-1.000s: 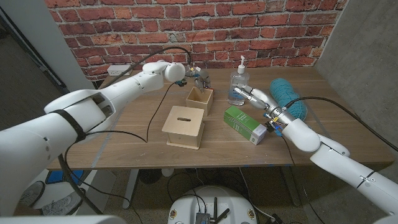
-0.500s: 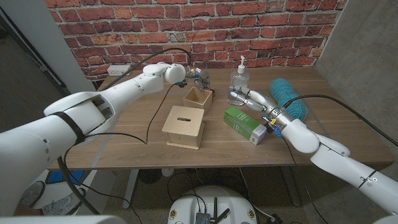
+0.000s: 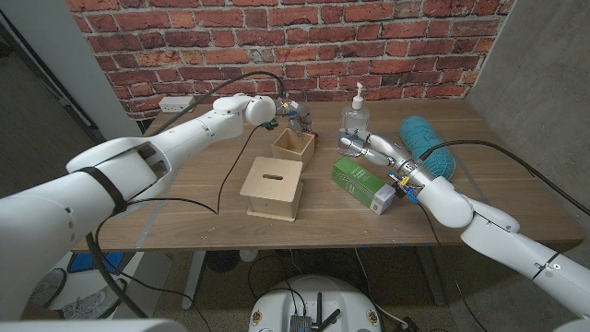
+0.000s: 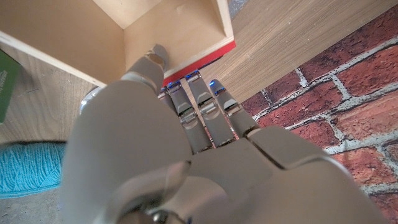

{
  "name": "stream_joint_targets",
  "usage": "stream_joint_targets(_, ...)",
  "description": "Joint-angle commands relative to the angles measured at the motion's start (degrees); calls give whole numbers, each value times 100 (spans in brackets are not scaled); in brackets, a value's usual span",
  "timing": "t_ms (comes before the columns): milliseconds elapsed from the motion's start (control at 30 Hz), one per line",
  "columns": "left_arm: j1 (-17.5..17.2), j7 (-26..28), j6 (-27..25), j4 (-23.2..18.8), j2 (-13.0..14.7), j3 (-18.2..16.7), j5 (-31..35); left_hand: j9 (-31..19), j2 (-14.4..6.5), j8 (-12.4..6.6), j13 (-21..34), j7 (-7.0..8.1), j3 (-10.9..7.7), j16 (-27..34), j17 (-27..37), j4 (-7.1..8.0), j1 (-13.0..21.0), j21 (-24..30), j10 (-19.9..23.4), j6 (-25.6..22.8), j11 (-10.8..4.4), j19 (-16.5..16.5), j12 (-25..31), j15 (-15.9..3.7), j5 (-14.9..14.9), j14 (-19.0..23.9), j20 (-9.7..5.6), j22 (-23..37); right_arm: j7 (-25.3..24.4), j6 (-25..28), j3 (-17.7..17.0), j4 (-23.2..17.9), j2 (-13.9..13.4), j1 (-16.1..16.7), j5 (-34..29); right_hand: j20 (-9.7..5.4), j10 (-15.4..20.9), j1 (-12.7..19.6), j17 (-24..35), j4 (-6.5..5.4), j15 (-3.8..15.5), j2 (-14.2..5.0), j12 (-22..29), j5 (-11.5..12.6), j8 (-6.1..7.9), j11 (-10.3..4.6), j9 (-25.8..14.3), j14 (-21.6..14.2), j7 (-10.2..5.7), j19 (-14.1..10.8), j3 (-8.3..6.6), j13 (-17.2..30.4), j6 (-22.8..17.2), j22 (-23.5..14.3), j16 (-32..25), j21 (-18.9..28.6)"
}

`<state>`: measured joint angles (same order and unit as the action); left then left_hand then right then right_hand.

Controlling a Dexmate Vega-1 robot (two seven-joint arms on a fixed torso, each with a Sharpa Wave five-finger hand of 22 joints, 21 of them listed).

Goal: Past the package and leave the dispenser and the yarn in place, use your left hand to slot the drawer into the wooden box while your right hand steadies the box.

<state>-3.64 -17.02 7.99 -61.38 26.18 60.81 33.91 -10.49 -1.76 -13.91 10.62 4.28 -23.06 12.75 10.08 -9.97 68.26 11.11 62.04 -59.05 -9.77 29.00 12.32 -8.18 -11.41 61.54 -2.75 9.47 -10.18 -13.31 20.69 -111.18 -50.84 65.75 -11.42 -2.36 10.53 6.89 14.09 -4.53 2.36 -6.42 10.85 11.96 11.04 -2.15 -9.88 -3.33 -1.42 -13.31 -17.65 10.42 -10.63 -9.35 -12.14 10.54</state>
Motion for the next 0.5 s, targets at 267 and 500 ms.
stream_joint_targets(267, -163, -377, -685, -842, 327, -242, 63, -33, -180, -28, 34, -149, 68, 44, 49, -3, 146, 21, 288, -250, -171, 57, 40, -582, -9, 357, -882, 25, 243, -120, 92, -88, -254, -148, -523, -236, 33, -19, 14, 9, 244, -122, 13, -17, -2, -42, -19, -31, -47, -36, -59, 9, -21, -13, -26, 28)
stream_joint_targets(500, -250, -424, -977, -1153, 421, -323, 174, -35, -182, -27, 37, -149, 82, 45, 49, -4, 154, 20, 309, -269, -172, 68, 39, -582, -9, 381, -884, 25, 256, -121, 135, -114, -343, -201, -864, -254, 19, -1, 17, 25, 254, -158, 6, -17, -12, -64, -19, -24, -56, -28, -82, 9, -3, -13, -31, 22)
